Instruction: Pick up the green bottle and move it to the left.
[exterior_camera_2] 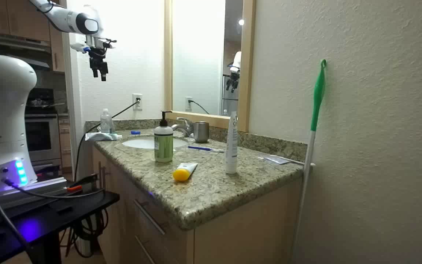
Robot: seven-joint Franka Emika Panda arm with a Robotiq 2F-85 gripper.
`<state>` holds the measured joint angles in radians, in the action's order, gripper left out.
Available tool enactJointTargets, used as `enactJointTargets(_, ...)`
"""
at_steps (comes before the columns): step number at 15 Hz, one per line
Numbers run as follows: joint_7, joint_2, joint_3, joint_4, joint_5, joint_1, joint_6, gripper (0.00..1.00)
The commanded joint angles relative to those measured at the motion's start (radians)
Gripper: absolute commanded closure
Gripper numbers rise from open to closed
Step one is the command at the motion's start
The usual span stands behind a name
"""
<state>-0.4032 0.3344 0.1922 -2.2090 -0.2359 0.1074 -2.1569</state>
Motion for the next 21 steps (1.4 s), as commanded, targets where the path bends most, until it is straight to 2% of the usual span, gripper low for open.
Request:
enactJointTargets(1, -0.001, 0.000, -0.002, 0.002, 0.001, 0.002, 0.002, 0.00)
enactJointTargets(3, -0.038, 0.030, -0.066, -0.022, 0.025, -0.070, -0.021, 0.00)
enactJointTargets(9, -0.031, 0.174, -0.280, -0.113, -0.060, -0.207, 0.034, 0.00)
enactJointTargets(12, -0.043, 0.261, -0.372, -0.179, -0.061, -0.305, 0.117, 0.00)
enactJointTargets(17, -0.075, 0.375, -0.479, -0.286, 0.052, -0.547, 0.220, 0.00)
enactJointTargets(18, -0.045, 0.307, -0.447, -0.222, 0.018, -0.491, 0.209, 0.00)
enactJointTargets(19, -0.046, 0.324, -0.466, -0.237, 0.030, -0.530, 0.215, 0.00)
enactJointTargets(21, -0.045, 0.346, -0.482, -0.249, 0.033, -0.557, 0.221, 0.00)
